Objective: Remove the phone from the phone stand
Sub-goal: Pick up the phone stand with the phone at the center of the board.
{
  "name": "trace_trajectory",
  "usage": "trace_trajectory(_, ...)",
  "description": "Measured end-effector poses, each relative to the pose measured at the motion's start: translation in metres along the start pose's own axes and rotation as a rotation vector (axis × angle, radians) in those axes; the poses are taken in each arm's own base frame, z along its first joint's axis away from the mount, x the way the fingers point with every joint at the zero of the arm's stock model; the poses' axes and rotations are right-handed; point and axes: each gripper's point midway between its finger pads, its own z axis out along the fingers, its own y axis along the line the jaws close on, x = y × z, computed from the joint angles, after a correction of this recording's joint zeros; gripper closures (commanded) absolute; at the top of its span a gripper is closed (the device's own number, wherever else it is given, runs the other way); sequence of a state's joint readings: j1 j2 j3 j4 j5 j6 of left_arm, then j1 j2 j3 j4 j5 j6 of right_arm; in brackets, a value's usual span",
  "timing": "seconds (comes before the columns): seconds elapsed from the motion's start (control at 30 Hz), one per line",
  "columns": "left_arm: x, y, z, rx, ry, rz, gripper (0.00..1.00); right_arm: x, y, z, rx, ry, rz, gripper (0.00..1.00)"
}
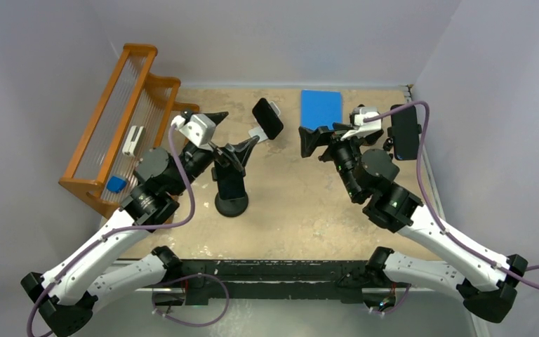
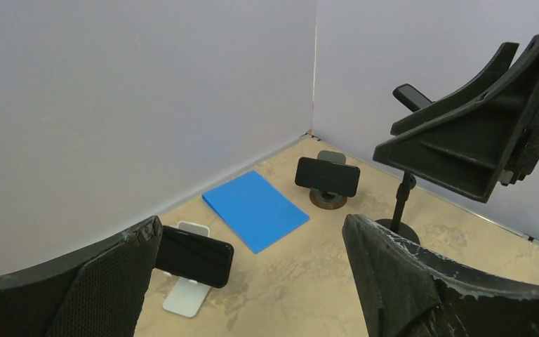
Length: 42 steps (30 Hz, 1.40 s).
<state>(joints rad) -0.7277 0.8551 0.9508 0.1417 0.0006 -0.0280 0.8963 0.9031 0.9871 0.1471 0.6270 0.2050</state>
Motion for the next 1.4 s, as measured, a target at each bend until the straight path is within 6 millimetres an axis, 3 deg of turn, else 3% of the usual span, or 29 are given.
trace_trajectory(0.23, -0.013, -0.005, -0.010, 0.015, -0.038, 0.019, 0.00, 0.018, 0.018, -0.001, -0.095, 0.047, 0.044, 0.07)
trace_trajectory(0.37, -0.010, -0.007, -0.014, 0.012, -0.035, 0.024, 0.00, 0.050, 0.026, 0.001, -0.134, 0.119, 0.069, 0.07)
trace_trajectory(0.53, -0.009, -0.008, -0.017, -0.002, -0.033, 0.033, 0.01, 0.103, 0.049, 0.004, -0.227, 0.243, 0.133, 0.07)
trace_trajectory(0.67, -0.005, 0.002, -0.017, -0.071, -0.017, 0.027, 0.02, 0.132, 0.071, 0.003, -0.309, 0.314, 0.231, 0.07)
trace_trajectory(0.9, 0.013, 0.035, -0.035, -0.262, 0.050, 0.036, 0.03, 0.144, 0.111, 0.005, -0.451, 0.370, 0.390, 0.07)
trace_trajectory(1.03, 0.008, 0.046, -0.055, -0.316, 0.018, 0.032, 0.04, 0.160, 0.127, 0.008, -0.490, 0.435, 0.458, 0.09)
trace_trajectory(1.2, -0.003, 0.050, -0.063, -0.338, -0.022, 0.027, 0.05, 0.174, 0.138, 0.009, -0.512, 0.498, 0.526, 0.12)
trace_trajectory(1.4, 0.021, 0.047, -0.058, -0.347, 0.077, -0.032, 0.04, 0.176, 0.143, 0.010, -0.519, 0.511, 0.565, 0.12)
